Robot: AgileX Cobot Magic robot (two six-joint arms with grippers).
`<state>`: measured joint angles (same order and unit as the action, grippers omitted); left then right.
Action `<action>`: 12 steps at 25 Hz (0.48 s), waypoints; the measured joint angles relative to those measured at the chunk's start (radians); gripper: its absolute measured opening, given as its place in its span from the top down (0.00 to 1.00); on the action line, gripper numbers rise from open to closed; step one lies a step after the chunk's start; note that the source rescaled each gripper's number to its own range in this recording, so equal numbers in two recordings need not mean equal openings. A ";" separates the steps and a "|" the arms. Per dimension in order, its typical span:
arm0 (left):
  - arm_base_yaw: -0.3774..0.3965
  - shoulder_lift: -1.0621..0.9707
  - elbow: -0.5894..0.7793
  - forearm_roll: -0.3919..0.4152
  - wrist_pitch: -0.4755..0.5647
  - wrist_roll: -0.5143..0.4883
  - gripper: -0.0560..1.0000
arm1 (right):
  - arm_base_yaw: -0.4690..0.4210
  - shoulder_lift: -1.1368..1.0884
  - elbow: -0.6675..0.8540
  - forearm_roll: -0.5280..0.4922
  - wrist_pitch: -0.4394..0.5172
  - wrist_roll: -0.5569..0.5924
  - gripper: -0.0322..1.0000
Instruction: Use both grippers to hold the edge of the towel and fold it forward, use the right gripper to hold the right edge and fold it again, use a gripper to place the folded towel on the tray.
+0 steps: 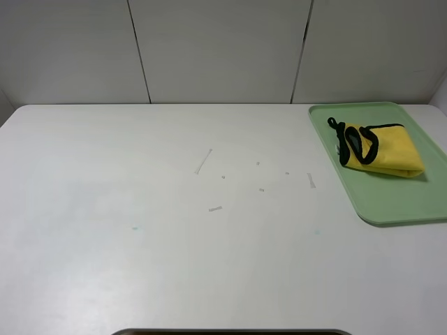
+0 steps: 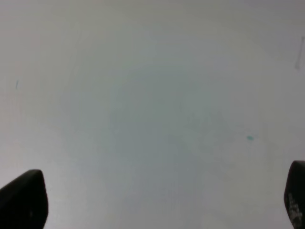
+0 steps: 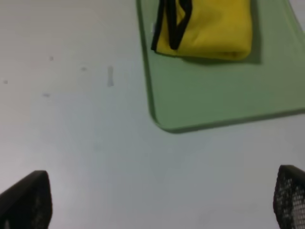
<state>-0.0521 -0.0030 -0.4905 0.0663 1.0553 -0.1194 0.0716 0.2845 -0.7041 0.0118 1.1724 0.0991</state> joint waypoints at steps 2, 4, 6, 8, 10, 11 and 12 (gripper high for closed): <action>0.000 0.000 0.000 0.000 0.000 0.000 0.00 | -0.028 -0.043 0.050 0.000 -0.018 0.000 0.00; 0.000 0.000 0.000 0.000 0.000 0.000 0.00 | -0.051 -0.087 0.091 0.000 -0.035 0.000 0.00; 0.000 0.000 0.000 0.000 0.000 0.000 0.00 | -0.077 -0.125 0.128 0.000 -0.053 -0.001 0.00; 0.000 0.000 0.000 0.000 0.000 0.000 0.00 | -0.100 -0.162 0.158 0.000 -0.075 -0.001 0.00; 0.000 0.000 0.000 0.000 0.000 0.000 0.00 | -0.118 -0.195 0.185 0.000 -0.094 -0.001 0.00; 0.000 0.000 0.000 0.000 0.000 0.000 0.00 | -0.124 -0.213 0.197 0.000 -0.111 -0.006 0.00; 0.000 0.000 0.000 0.000 0.000 0.000 0.00 | -0.127 -0.227 0.204 0.000 -0.124 -0.013 0.00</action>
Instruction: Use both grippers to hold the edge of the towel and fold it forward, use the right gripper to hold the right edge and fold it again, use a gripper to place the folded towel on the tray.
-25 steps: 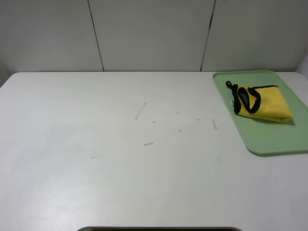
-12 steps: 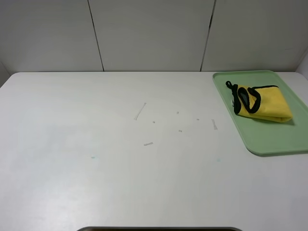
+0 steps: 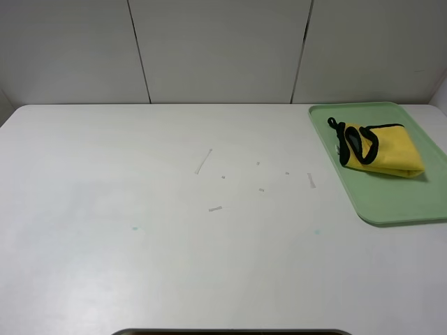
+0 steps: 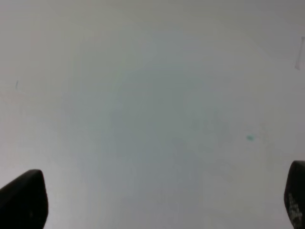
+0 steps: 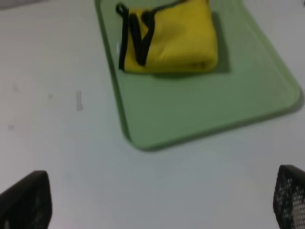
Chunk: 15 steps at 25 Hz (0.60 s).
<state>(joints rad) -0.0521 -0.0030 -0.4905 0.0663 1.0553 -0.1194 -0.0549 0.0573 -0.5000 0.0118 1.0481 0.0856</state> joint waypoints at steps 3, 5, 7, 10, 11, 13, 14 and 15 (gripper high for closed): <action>0.000 0.000 0.000 0.000 0.000 0.000 0.00 | -0.001 -0.047 0.008 -0.001 -0.017 -0.013 0.00; 0.000 0.000 0.000 0.000 0.000 0.000 0.00 | -0.001 -0.061 0.008 -0.002 -0.018 -0.015 0.00; 0.000 0.000 0.000 0.000 0.000 0.000 0.00 | -0.001 -0.062 0.008 -0.012 -0.018 -0.017 0.00; 0.000 0.000 0.000 0.000 0.000 0.000 0.00 | -0.001 -0.062 0.008 -0.012 -0.018 -0.019 0.00; 0.000 0.000 0.000 0.000 0.000 0.000 0.00 | -0.001 -0.063 0.008 -0.012 -0.018 -0.020 0.00; 0.000 0.000 0.000 0.000 0.000 0.000 0.00 | -0.001 -0.063 0.008 -0.012 -0.018 -0.021 0.00; 0.000 0.000 0.000 0.000 0.000 0.000 0.00 | -0.001 -0.063 0.008 -0.012 -0.018 -0.021 0.00; 0.000 0.000 0.000 0.000 0.000 0.000 0.00 | -0.001 -0.063 0.008 -0.012 -0.018 -0.021 0.00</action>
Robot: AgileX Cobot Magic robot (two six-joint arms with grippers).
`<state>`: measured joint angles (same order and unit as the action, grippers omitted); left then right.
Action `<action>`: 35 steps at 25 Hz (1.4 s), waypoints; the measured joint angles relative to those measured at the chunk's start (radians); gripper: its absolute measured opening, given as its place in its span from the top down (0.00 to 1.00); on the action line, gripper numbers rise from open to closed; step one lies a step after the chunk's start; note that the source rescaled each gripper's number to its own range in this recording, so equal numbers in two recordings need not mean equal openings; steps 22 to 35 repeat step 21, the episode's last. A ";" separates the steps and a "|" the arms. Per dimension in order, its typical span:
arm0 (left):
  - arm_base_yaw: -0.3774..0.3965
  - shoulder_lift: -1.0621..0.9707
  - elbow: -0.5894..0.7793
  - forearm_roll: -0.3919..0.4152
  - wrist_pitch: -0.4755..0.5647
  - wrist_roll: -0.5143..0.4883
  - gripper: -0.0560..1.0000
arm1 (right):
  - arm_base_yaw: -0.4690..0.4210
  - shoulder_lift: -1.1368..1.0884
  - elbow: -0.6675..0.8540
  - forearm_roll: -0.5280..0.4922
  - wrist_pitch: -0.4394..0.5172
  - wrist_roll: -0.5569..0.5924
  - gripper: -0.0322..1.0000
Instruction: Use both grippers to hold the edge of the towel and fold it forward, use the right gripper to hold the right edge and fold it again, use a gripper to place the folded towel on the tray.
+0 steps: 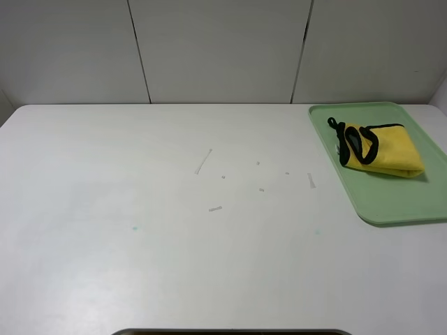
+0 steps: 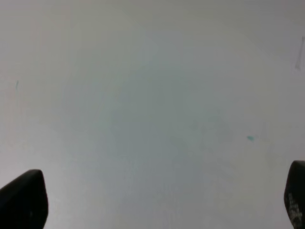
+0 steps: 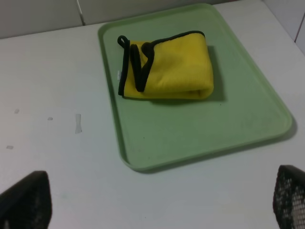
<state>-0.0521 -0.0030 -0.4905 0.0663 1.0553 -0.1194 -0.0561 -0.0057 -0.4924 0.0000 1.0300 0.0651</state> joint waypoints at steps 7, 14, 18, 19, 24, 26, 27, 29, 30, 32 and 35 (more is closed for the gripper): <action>0.000 0.000 0.000 0.000 0.000 0.000 0.00 | 0.000 -0.001 0.000 0.000 0.000 0.000 0.00; 0.000 0.000 0.000 0.000 0.000 0.000 0.00 | 0.000 -0.001 0.000 0.000 -0.001 0.000 0.00; 0.000 0.000 0.000 0.000 0.000 0.000 0.00 | 0.000 -0.001 0.000 0.000 -0.001 0.000 0.00; 0.000 0.000 0.000 0.000 0.000 0.000 0.00 | 0.000 -0.001 0.000 0.000 -0.001 0.000 0.00; 0.000 0.000 0.000 0.000 0.000 0.000 0.00 | 0.000 -0.001 0.000 0.000 -0.001 0.000 0.00; 0.000 0.000 0.000 0.000 0.000 0.000 0.00 | 0.000 -0.001 0.000 0.000 -0.001 0.000 0.00; 0.000 0.000 0.000 0.000 0.000 0.000 0.00 | 0.000 -0.001 0.000 0.000 -0.001 0.000 0.00; 0.000 0.000 0.000 0.000 0.000 0.000 0.00 | 0.000 -0.001 0.000 0.000 -0.001 0.000 0.00; 0.000 0.000 0.000 0.000 0.000 0.000 0.00 | 0.000 -0.001 0.000 0.000 -0.001 0.000 0.00; 0.000 0.000 0.000 0.000 0.000 0.000 0.00 | 0.000 -0.001 0.000 0.000 -0.001 0.000 0.00; 0.000 0.000 0.000 0.000 0.000 0.000 0.00 | 0.000 -0.001 0.000 0.000 -0.001 0.000 0.00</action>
